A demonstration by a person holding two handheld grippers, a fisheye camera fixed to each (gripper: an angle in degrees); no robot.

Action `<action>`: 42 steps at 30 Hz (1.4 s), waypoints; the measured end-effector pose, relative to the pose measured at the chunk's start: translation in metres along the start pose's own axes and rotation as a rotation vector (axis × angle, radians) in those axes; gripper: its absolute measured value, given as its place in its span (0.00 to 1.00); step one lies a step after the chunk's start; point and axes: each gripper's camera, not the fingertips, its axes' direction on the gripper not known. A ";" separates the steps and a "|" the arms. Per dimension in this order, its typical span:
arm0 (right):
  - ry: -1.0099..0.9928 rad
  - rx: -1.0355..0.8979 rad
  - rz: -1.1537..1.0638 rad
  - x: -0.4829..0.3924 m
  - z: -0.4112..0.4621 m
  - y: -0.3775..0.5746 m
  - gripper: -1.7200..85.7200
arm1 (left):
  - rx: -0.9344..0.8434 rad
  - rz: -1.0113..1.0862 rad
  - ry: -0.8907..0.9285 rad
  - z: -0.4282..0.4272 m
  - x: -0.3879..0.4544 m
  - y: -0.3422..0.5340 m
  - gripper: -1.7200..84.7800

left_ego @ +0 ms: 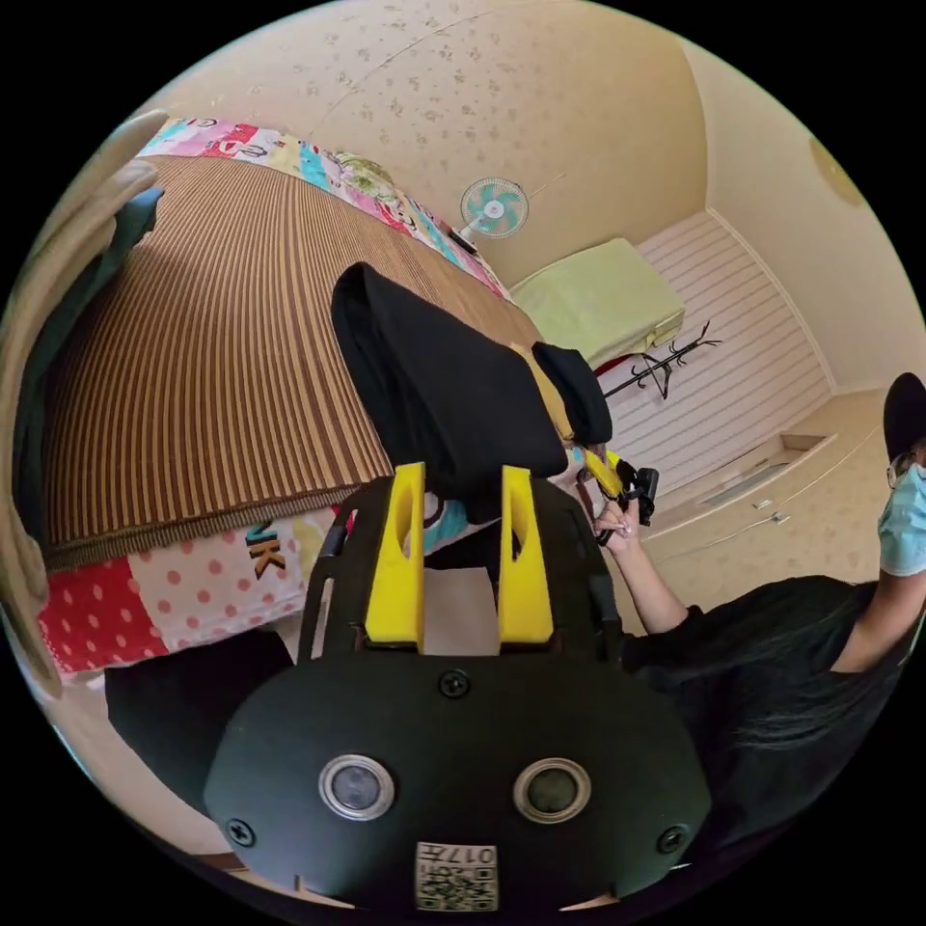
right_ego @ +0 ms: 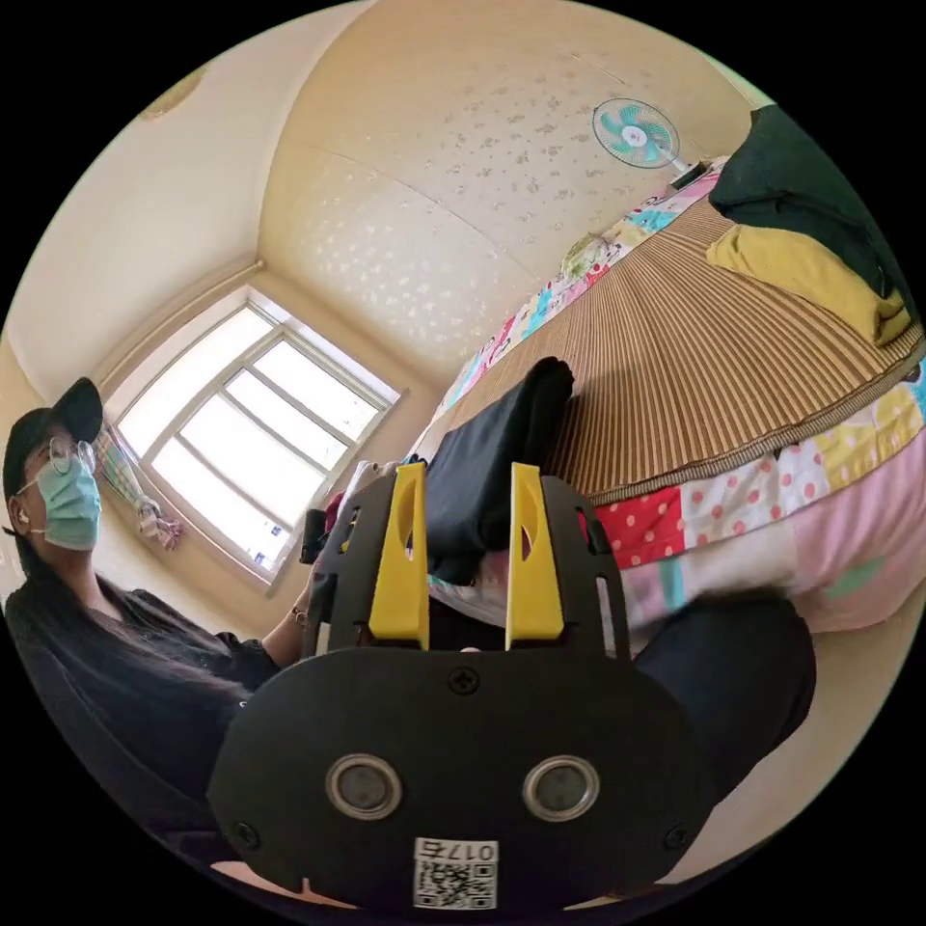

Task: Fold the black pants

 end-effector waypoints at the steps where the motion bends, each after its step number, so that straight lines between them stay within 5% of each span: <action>1: 0.014 -0.022 0.006 0.003 0.008 -0.013 0.20 | -0.001 0.000 -0.011 0.004 -0.002 -0.025 0.22; 6: 0.108 -0.362 0.086 0.039 0.119 -0.069 0.22 | -0.106 -0.131 0.048 0.065 -0.035 -0.088 0.30; 13: -0.023 -0.615 0.060 0.006 0.144 -0.044 0.14 | -0.173 -0.164 -0.130 0.084 -0.001 -0.046 0.17; 18: -0.415 -0.497 0.086 -0.026 0.127 -0.019 0.11 | 0.017 -0.252 -0.014 0.016 0.018 0.006 0.10; 29: -0.678 -0.449 -0.327 -0.231 0.256 -0.112 0.11 | 0.542 -0.001 -0.409 -0.239 0.108 -0.015 0.10; 32: -0.607 -0.456 -0.281 -0.260 0.333 -0.122 0.12 | 0.626 -0.049 -0.539 -0.304 0.083 -0.041 0.12; 38: -0.090 -0.752 -0.179 -0.217 0.466 -0.067 0.13 | 0.326 -0.501 -0.687 -0.311 -0.087 -0.060 0.18; 40: -0.157 -0.733 -0.176 -0.200 0.454 -0.049 0.14 | 0.203 -0.467 -0.849 -0.272 -0.113 -0.037 0.18; 42: -0.204 -0.759 -0.258 -0.181 0.422 -0.034 0.14 | 0.342 -0.436 -0.816 -0.268 -0.101 -0.008 0.19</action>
